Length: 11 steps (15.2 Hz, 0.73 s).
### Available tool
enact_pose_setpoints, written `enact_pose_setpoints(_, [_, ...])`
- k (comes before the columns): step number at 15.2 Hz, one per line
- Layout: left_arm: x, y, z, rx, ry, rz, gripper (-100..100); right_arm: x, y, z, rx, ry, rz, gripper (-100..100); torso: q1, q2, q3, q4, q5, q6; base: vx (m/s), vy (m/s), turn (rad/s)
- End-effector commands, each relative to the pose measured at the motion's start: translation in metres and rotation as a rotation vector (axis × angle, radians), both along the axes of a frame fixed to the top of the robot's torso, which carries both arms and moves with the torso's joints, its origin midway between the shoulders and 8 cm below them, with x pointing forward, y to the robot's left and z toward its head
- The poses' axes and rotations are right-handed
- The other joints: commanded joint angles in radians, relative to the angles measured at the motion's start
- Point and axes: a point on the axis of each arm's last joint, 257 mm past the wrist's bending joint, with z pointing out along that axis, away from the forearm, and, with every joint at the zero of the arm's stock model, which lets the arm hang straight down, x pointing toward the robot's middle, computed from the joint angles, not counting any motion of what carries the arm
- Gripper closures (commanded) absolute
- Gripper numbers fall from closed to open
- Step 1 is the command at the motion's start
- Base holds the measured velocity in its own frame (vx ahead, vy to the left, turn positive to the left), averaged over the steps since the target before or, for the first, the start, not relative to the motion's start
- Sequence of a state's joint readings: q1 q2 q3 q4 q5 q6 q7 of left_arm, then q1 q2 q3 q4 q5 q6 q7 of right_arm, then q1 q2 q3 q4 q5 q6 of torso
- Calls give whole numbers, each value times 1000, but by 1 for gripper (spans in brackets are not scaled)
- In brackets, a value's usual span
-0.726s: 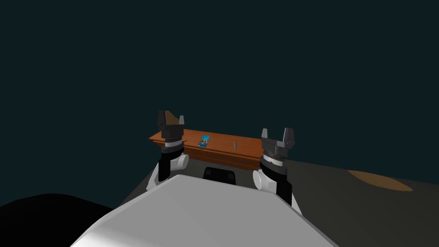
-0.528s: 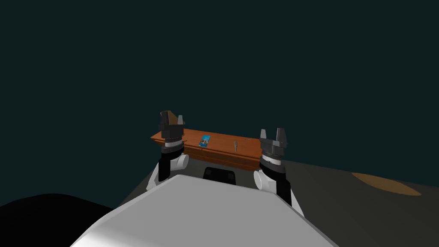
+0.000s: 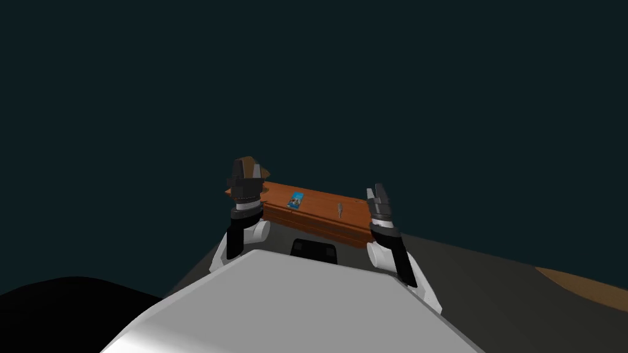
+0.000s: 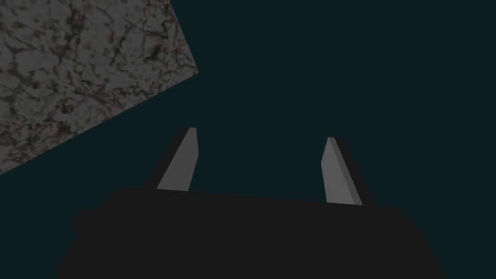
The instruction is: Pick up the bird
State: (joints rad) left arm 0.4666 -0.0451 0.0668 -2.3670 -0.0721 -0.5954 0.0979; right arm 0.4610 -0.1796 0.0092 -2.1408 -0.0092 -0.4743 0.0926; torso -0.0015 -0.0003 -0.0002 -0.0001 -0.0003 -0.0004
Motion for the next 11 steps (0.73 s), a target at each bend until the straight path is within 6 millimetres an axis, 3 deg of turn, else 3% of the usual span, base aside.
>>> enact_pose_setpoints(1, [0, 0, 0, 0, 0, 0, 0, 16, -9, -24, -70, 74, -35, -100, 0, 0, 0, 0, 0, 0, -3, -11, 148])
enact_pose_setpoints(9, [0, 0, 0, 0, 0, 0, 0, 58, -47, -90, -261, 277, -148, -100, 0, 0, 0, 0, 0, 0, -4, -11, 140])
enact_pose_setpoints(11, [0, 0, 0, 0, 0, 0, 0, 59, -51, -101, -260, 300, -152, -100, 0, 0, 0, 0, 0, 0, -3, -13, 89])
